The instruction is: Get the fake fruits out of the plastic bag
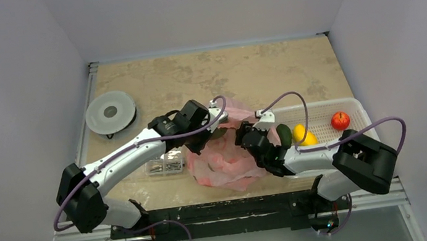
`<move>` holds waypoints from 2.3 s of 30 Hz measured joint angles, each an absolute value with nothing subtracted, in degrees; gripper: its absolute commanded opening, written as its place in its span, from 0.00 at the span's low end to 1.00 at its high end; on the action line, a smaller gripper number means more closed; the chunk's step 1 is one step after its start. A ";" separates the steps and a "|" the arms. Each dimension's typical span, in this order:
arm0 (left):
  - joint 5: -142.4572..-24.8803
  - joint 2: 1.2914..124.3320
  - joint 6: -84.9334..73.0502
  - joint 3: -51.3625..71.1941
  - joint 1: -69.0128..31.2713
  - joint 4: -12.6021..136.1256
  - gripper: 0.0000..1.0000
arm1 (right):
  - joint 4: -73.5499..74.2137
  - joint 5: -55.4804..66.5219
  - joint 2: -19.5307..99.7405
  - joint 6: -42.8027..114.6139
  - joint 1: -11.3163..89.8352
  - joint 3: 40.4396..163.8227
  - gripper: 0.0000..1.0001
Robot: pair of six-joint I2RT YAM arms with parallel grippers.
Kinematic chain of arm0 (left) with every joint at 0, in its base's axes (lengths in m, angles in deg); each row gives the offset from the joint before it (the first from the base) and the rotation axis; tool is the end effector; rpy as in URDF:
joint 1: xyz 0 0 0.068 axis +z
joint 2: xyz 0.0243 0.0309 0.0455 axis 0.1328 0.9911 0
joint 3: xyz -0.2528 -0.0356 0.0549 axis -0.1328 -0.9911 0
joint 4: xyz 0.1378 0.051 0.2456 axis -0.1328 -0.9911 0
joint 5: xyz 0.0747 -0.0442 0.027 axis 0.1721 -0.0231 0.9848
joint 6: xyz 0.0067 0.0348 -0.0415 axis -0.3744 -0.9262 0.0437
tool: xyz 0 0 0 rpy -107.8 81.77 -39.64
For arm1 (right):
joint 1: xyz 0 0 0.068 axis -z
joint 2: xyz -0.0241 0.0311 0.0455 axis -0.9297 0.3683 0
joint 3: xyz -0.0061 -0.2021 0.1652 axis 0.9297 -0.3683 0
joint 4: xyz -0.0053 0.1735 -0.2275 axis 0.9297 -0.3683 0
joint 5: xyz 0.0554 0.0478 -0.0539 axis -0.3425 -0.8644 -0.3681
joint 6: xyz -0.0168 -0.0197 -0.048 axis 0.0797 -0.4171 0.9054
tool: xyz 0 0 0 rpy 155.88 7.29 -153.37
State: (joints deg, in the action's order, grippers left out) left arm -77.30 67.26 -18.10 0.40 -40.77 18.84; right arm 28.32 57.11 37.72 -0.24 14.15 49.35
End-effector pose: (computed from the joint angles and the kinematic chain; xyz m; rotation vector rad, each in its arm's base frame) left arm 0.2055 -0.2333 0.2448 1.0987 2.3822 -0.3443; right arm 0.1730 0.1969 0.1220 0.2651 1.9173 0.3385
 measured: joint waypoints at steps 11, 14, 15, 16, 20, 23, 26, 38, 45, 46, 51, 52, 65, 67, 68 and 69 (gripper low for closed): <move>-76.29 72.83 -14.95 8.16 -40.82 17.00 0.00 | 27.32 59.99 45.00 -8.65 15.94 56.58 0.55; -77.08 71.43 -15.08 5.86 -40.82 18.23 0.00 | 28.57 58.37 47.86 -8.46 18.37 56.85 0.59; -77.34 71.17 -15.08 5.45 -40.82 18.42 0.00 | 28.74 57.56 48.74 -8.17 19.11 57.11 0.61; -77.67 71.00 -15.11 5.30 -40.82 18.40 0.00 | 28.83 56.82 49.22 -7.74 19.66 57.28 0.63; -78.50 70.58 -15.13 5.27 -40.84 19.06 0.00 | 30.10 53.59 49.54 -6.45 22.10 57.46 0.65; -78.81 69.97 -15.13 5.27 -40.84 19.54 0.00 | 31.21 51.66 49.76 -5.77 23.37 57.63 0.69; -78.87 69.71 -15.17 5.27 -40.90 19.76 0.00 | 31.98 50.42 51.01 -4.90 24.20 58.77 0.68; -78.81 69.55 -15.70 5.27 -41.69 19.71 0.00 | 37.48 46.13 56.41 -0.24 27.96 60.78 0.49; -78.63 68.79 -15.72 5.27 -41.69 19.74 0.00 | 37.44 47.05 60.82 -1.86 28.03 67.07 0.45; -78.61 68.79 -15.72 5.27 -41.69 19.74 0.00 | 37.22 47.20 61.33 -2.21 28.03 68.17 0.40; -78.54 68.79 -15.76 5.27 -41.69 19.74 0.00 | 34.69 48.49 65.17 -2.38 28.01 74.18 0.39; -78.43 68.79 -15.78 5.27 -41.69 19.74 0.00 | 34.47 48.34 65.39 -1.84 28.01 74.16 0.40; -77.74 69.05 -16.31 5.27 -41.69 19.65 0.00 | 17.70 42.05 56.32 14.49 27.61 73.33 0.40; -77.56 69.07 -16.37 5.27 -41.69 19.61 0.00 | 16.85 40.58 56.74 16.44 27.46 74.40 0.40; -77.49 69.07 -16.50 5.27 -41.69 19.61 0.00 | 16.59 40.06 57.30 17.40 27.35 75.07 0.40; -77.34 69.07 -16.61 5.27 -41.69 19.61 0.00 | 16.30 39.14 58.16 18.38 27.24 75.86 0.40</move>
